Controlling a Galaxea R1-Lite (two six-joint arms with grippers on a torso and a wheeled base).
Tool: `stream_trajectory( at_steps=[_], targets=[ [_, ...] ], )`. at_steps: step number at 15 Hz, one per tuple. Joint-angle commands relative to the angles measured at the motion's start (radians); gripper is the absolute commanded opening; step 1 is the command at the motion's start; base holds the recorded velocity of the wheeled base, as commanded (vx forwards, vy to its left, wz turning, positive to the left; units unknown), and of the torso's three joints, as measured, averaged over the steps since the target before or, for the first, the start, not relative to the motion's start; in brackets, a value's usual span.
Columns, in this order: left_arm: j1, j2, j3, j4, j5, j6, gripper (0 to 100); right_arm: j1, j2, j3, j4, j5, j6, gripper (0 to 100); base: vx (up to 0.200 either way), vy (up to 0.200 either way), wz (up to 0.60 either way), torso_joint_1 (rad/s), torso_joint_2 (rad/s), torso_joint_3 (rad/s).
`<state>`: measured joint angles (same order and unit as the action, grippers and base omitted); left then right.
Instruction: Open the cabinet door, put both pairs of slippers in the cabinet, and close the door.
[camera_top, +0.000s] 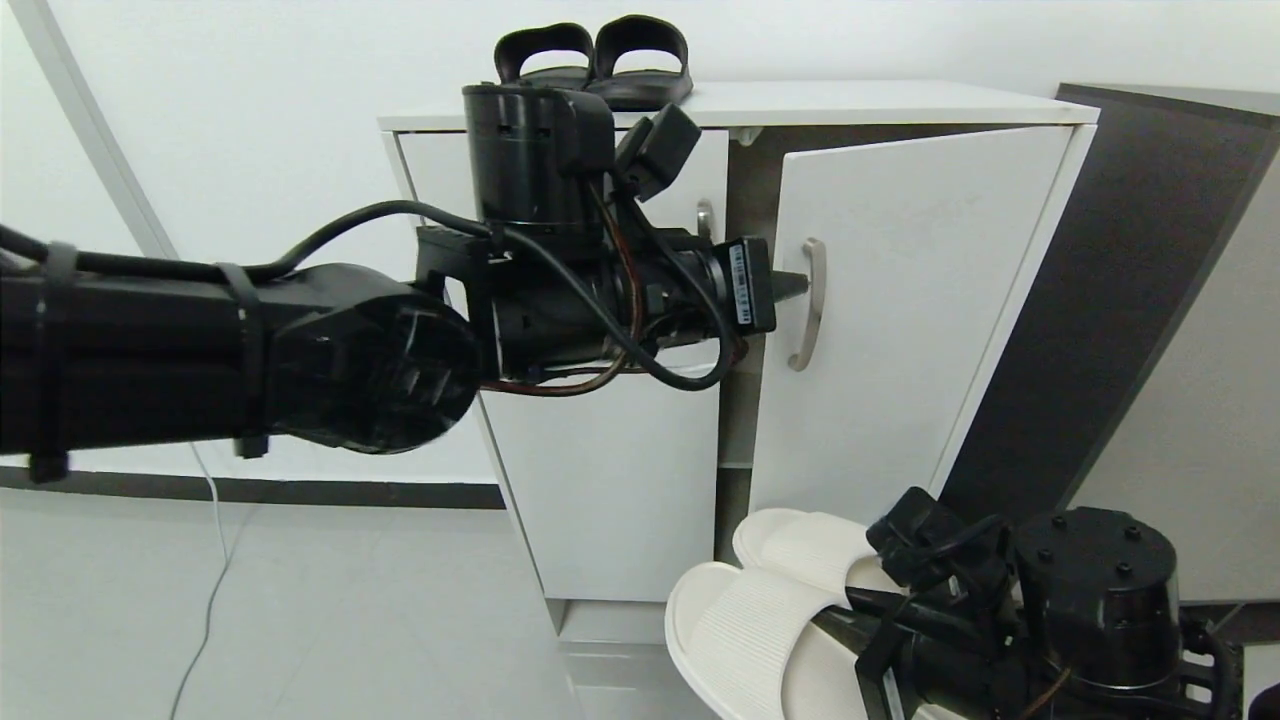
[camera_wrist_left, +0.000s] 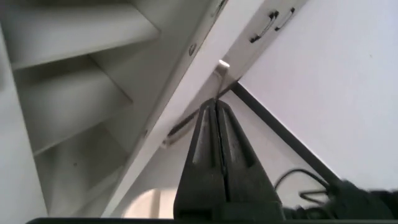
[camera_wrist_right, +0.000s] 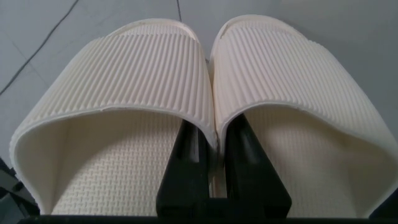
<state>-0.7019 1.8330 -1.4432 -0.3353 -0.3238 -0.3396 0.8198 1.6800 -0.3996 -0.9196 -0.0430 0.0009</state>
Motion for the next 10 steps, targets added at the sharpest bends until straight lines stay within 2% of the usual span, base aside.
stream_trajectory(
  at_steps=[1, 3, 5, 6, 10],
  targets=[
    [-0.005, -0.090, 0.069, 0.001, 0.000, 0.004, 0, 0.005, -0.014, 0.007, -0.001, 0.005, -0.001, 0, 0.000, 0.000, 0.00, 0.000, 0.00, 0.000],
    [-0.004, -0.144, 0.129, -0.002, 0.000, 0.002, 0, 0.022, -0.022, 0.011, -0.001, 0.011, 0.001, 0, 0.000, 0.000, 0.00, 0.000, 0.00, 0.000],
    [0.039, -0.115, 0.127, -0.051, -0.004, -0.006, 0, 0.036, -0.026, 0.019, -0.001, 0.011, 0.001, 0, 0.000, 0.000, 0.00, 0.000, 0.00, 0.000],
    [0.058, -0.083, 0.118, -0.085, -0.003, -0.009, 0, 0.041, -0.029, 0.025, -0.001, 0.011, 0.001, 0, 0.000, 0.000, 0.00, 0.000, 0.00, 0.000],
    [0.098, 0.058, 0.010, -0.088, 0.000, -0.026, 0, 0.055, -0.029, 0.030, -0.001, 0.011, 0.001, 0, 0.000, 0.000, 0.00, 0.000, 0.00, 0.000]
  ],
)
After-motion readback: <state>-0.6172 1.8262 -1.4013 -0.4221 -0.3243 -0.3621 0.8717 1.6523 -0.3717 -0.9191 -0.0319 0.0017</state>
